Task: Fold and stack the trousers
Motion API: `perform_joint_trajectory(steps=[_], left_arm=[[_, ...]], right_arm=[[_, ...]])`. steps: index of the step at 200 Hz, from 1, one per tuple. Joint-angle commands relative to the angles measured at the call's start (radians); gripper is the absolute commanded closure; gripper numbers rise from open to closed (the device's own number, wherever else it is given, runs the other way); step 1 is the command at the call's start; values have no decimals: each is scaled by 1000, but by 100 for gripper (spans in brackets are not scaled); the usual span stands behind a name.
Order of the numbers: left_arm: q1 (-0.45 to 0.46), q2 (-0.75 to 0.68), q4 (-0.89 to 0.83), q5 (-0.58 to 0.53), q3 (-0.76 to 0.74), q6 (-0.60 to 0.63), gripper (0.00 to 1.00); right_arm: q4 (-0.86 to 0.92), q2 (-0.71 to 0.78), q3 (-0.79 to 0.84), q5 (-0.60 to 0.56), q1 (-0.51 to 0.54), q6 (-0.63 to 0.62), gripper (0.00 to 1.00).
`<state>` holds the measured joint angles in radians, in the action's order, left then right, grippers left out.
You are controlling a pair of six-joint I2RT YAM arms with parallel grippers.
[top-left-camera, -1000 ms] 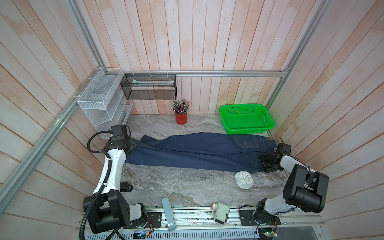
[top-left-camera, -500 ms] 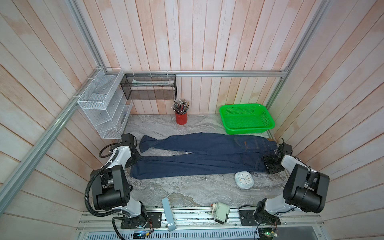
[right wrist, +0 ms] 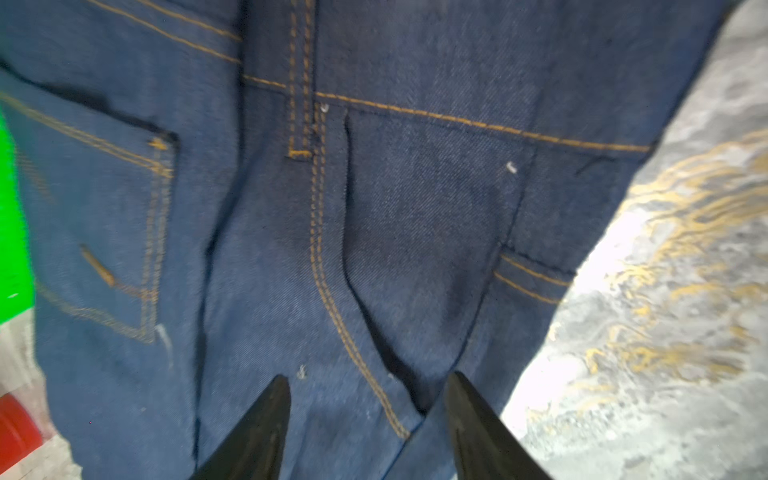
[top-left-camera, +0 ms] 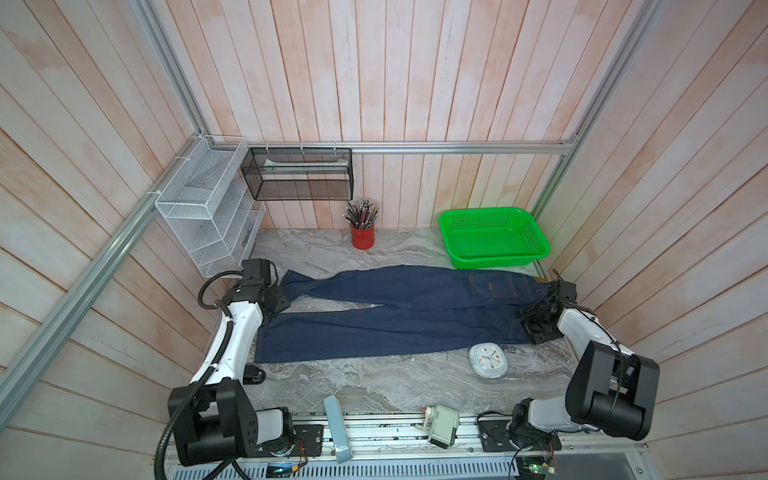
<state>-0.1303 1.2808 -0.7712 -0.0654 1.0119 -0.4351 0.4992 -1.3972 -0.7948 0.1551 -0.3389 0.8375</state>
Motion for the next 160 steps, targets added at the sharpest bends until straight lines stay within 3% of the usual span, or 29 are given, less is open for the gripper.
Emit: perform_joint_trajectory(steps=[1,41,74,98,130,160], left_arm=[[0,-14,-6,105,-100,-80,40],[0,17,175,257,-251,-186,58],[0,128,246,265,-284,-215,75],[-9,144,238,189,-311,-233,76],[-80,137,209,110,-354,-214,75],[-106,144,200,117,-360,-189,71]], right_arm=[[43,21,30,0,1,13,39],[-2,-26,68,8,0,10,44],[-42,-111,95,23,-21,3,50],[-19,-129,133,15,-79,-18,50],[22,-39,212,-46,-170,-27,49],[71,36,235,-89,-184,-38,48]])
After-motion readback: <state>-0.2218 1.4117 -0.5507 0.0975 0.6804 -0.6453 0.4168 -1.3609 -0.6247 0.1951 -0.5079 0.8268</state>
